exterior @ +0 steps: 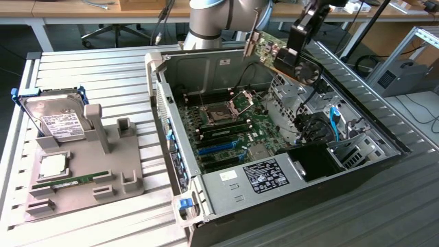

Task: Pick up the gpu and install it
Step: 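Insert the gpu into the slot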

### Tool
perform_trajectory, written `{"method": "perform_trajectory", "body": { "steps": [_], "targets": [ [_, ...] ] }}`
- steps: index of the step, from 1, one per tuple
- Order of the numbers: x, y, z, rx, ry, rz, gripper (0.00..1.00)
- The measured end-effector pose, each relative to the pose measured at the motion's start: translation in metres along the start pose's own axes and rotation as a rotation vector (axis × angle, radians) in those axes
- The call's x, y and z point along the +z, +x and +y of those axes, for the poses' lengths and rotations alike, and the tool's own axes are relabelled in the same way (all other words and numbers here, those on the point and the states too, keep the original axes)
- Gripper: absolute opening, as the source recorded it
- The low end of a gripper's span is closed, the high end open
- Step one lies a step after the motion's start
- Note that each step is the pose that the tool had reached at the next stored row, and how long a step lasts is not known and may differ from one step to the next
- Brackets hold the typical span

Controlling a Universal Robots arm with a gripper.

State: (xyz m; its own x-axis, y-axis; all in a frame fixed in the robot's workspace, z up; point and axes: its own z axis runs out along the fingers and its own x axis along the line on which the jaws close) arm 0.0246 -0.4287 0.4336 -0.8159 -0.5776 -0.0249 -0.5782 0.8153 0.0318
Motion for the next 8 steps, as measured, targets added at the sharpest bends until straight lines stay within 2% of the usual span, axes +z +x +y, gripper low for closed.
{"method": "perform_trajectory", "body": {
  "steps": [2,5,8],
  "targets": [
    [0.0000,0.0000,0.0000,-0.039,-0.0010,0.0013,0.27],
    [0.0000,0.0000,0.0000,-0.133,-0.0033,0.0042,0.27],
    [0.0000,0.0000,0.0000,-0.196,-0.0049,0.0062,0.27]
  ]
}}
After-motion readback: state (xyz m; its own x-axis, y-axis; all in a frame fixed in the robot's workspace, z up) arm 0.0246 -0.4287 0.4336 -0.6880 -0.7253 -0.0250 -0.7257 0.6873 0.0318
